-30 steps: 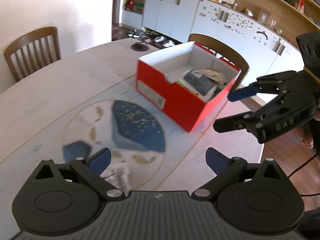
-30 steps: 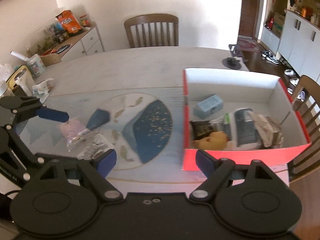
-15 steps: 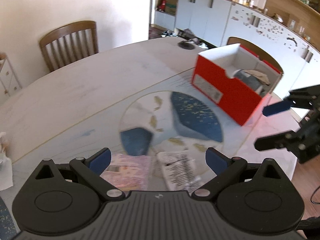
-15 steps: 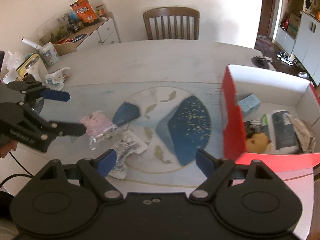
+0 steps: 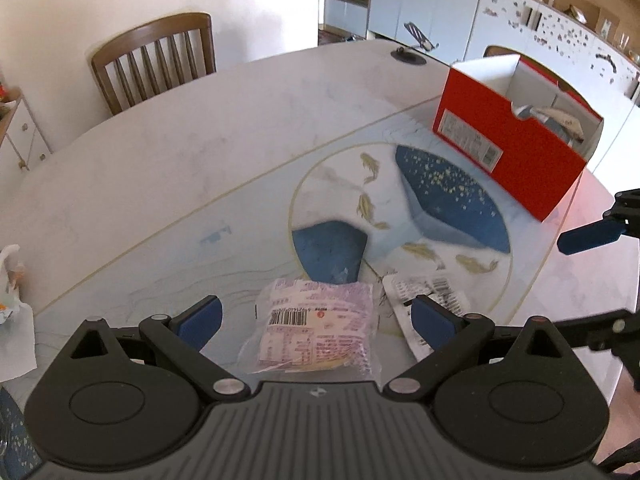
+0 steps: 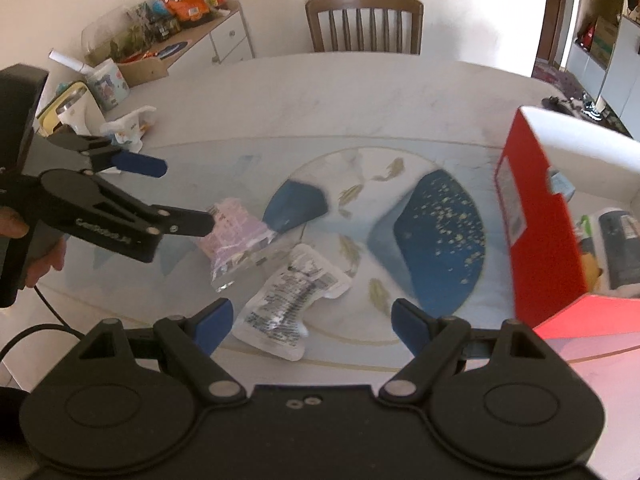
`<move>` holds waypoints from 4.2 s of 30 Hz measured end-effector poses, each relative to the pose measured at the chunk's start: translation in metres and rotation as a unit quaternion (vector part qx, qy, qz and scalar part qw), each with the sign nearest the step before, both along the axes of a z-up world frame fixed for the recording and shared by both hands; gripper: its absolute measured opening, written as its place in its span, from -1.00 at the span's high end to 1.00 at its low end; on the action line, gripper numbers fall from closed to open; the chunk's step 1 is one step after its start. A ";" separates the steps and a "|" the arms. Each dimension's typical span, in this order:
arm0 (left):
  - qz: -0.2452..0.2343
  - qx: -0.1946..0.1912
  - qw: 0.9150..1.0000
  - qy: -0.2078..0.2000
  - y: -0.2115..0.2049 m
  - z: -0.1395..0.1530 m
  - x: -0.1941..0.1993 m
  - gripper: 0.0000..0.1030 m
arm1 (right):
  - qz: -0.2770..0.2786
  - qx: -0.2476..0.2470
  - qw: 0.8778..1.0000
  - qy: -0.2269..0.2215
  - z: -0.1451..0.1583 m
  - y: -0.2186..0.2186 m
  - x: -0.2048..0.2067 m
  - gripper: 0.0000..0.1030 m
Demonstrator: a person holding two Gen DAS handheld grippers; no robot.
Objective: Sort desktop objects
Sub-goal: 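Close left gripper on pink bread bag while right gripper closes on white printed pouch, then carry pink bread bag in left tool and white pouch in right tool over red box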
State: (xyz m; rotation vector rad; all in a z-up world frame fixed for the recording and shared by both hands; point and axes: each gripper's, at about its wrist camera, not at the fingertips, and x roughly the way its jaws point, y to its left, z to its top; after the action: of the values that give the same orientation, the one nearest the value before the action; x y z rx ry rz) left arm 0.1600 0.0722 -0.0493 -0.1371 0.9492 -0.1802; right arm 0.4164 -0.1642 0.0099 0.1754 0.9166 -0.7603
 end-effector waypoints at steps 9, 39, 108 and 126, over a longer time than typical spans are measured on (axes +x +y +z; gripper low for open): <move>-0.018 -0.001 1.000 0.021 0.002 -0.023 0.012 -0.97 | -0.027 0.022 0.999 0.014 -0.036 -0.008 0.023 -0.67; -0.056 0.015 0.998 0.039 -0.011 -0.064 0.034 -0.97 | -0.047 0.004 0.995 0.086 -0.088 -0.024 0.064 -0.49; -0.079 -0.064 0.995 0.006 -0.090 0.049 -0.010 -0.28 | -0.045 -0.015 0.999 -0.024 0.043 0.006 -0.077 -0.09; -0.103 -0.064 0.992 -0.022 -0.153 0.097 0.006 -0.28 | -0.045 -0.047 0.997 -0.045 0.094 -0.010 -0.144 -0.09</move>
State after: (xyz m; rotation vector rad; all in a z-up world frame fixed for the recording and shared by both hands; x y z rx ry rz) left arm 0.1665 -0.0804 0.0481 -0.1536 0.9072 -0.4330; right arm 0.2721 -0.1741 0.1038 0.1670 0.7904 -0.8714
